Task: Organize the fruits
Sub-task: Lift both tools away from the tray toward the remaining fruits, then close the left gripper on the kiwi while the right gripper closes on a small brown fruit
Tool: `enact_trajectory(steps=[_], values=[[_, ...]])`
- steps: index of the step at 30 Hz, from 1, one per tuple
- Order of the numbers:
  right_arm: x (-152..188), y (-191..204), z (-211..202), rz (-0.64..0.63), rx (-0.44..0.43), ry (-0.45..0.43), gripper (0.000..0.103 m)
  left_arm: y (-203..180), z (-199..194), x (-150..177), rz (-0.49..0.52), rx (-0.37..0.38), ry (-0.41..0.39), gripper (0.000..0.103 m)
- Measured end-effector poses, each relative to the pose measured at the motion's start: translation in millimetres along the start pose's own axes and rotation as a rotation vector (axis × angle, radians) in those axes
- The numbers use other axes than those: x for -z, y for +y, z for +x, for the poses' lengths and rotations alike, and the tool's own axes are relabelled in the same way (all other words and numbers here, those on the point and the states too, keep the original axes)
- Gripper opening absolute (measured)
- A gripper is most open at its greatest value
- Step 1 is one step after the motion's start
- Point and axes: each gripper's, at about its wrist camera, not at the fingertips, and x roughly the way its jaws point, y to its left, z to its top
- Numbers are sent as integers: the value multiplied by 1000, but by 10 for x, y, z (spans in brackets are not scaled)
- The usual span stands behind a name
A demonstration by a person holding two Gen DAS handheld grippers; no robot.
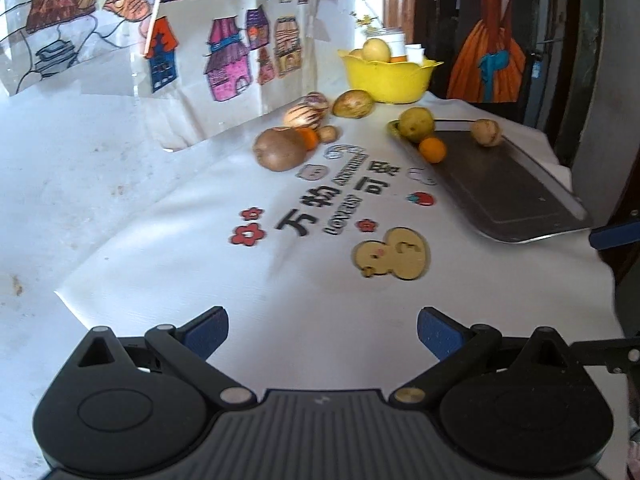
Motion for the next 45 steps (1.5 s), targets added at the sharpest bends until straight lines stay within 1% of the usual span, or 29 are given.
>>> enact_trajectory(steps=[3, 7, 11, 15, 19, 24, 27, 29, 32, 33, 36, 38, 40, 43, 45], values=[[-117, 8, 92, -35, -16, 10, 102, 92, 26, -43, -12, -15, 3, 103], [-326, 4, 164, -133, -5, 4, 102, 205, 64, -95, -35, -19, 0, 103], [-555, -52, 214, -205, 1, -11, 102, 312, 152, -167, -54, -35, 0, 103], [-809, -168, 267, -234, 1, -25, 102, 420, 243, -252, -66, -54, -10, 103], [-1121, -395, 354, -177, -8, -27, 102, 518, 321, -357, -70, -58, -43, 103], [-1486, -745, 545, -29, -23, -17, 102, 550, 412, -531, -53, -45, -105, 103], [-1668, -931, 694, 51, -33, -13, 102, 514, 494, -653, -22, -34, -148, 103], [-1785, -1047, 818, 77, -42, -9, 102, 484, 570, -728, 10, -29, -175, 103], [-1932, -1142, 975, 0, -48, -34, 102, 447, 700, -835, 54, -20, -207, 103], [-1976, -1163, 1041, -57, -56, -35, 102, 441, 744, -868, 64, -17, -216, 103], [-2043, -1188, 1257, -250, -43, -29, 102, 426, 896, -974, 106, -12, -231, 103], [-2068, -1209, 1415, -336, -44, -26, 102, 422, 989, -1024, 133, -13, -238, 103], [-2094, -1248, 1575, -355, -52, -24, 101, 415, 1086, -1059, 162, -5, -244, 103], [-2149, -1335, 1794, -342, -99, -28, 98, 414, 1246, -1098, 191, -3, -231, 103], [-2178, -1377, 1939, -335, -113, -28, 98, 415, 1325, -1123, 199, 12, -221, 103]])
